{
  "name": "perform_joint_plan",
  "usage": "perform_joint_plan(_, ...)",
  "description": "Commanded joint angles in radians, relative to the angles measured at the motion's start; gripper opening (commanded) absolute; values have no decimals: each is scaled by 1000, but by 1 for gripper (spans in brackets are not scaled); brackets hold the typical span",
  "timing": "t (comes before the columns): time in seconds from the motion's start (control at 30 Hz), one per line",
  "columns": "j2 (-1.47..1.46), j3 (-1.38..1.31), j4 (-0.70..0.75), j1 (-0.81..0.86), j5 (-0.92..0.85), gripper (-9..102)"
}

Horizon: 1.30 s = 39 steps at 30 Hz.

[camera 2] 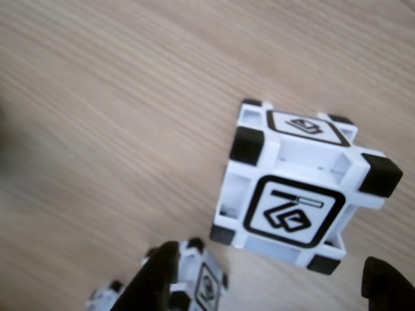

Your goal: Stack cubes from left to right.

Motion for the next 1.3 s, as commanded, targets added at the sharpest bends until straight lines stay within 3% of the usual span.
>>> perform_joint_plan(0.0, -5, -5, -5, 6, -2, 32)
perform_joint_plan(0.7, -84, -5, -160, 6, -15, 32)
perform_joint_plan(1.1, -183, -5, -167, 3, -23, 31)
perform_joint_plan(1.27, -183, -12, -167, 5, -31, 23)
